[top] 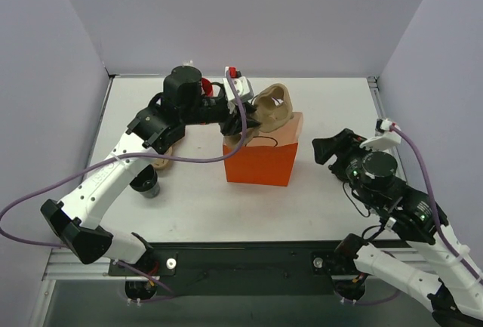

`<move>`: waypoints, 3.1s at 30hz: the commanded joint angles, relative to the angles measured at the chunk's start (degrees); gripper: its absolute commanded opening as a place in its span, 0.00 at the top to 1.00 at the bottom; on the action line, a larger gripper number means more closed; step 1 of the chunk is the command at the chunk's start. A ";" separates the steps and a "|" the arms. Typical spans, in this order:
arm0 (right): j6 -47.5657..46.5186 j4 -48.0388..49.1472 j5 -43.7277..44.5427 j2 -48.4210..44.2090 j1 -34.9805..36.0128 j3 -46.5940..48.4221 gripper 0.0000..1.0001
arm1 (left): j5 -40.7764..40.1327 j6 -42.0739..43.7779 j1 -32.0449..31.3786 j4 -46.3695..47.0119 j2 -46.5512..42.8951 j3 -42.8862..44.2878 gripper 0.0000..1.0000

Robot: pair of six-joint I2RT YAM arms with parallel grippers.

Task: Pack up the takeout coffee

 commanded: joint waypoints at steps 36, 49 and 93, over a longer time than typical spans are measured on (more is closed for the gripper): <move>6.36 -10.66 2.70 14.33 -3.16 15.28 0.37 | -7.37 0.93 -4.79 -1.14 7.78 6.77 0.65; 5.83 -10.75 0.32 16.00 -4.04 16.07 0.37 | -14.22 3.48 -6.11 -7.46 8.66 6.24 0.65; -4.45 -6.35 -18.04 30.50 -19.77 23.02 0.47 | -31.80 -2.06 -9.45 -19.86 15.95 14.67 0.69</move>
